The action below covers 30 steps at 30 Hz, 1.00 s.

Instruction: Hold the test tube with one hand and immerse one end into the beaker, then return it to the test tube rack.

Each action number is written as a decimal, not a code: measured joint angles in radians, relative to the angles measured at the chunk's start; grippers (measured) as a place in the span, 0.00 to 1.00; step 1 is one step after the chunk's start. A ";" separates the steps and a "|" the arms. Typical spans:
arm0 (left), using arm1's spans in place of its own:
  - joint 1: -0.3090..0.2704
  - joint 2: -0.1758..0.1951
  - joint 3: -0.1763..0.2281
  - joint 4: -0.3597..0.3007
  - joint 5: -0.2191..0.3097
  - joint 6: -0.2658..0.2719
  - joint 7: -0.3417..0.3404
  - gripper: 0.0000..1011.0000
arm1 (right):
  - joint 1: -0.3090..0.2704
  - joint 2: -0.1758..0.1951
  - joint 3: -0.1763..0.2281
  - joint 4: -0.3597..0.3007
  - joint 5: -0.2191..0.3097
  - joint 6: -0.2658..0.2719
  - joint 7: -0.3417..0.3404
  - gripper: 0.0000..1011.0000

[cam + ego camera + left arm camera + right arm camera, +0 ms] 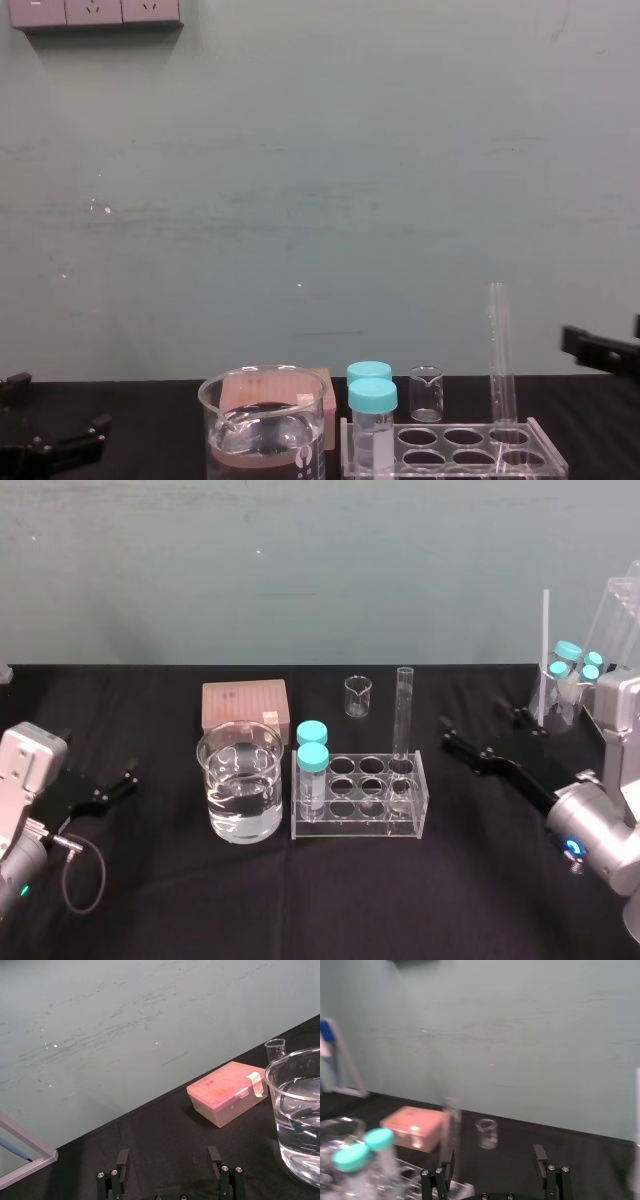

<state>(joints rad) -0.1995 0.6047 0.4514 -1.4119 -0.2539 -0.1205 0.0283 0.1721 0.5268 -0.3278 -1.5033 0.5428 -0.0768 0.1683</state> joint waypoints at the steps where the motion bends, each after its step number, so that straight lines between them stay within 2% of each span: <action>1: 0.000 0.000 0.000 0.000 0.000 0.000 0.000 0.99 | 0.004 -0.007 0.001 -0.006 0.017 0.012 0.021 0.99; 5: 0.000 0.000 0.000 0.000 0.000 0.000 0.000 0.99 | 0.021 -0.027 -0.005 -0.008 0.033 0.030 0.059 0.99; 11: 0.000 0.000 0.000 0.000 0.000 0.000 0.000 0.99 | 0.054 -0.056 -0.021 0.020 0.020 0.048 0.080 0.99; 30: 0.000 0.000 0.000 0.000 0.000 0.000 0.000 0.99 | 0.171 -0.160 -0.048 0.197 -0.049 0.073 0.122 0.99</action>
<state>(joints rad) -0.1995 0.6047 0.4514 -1.4120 -0.2539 -0.1205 0.0283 0.3435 0.3672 -0.3761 -1.3067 0.4936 -0.0035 0.2908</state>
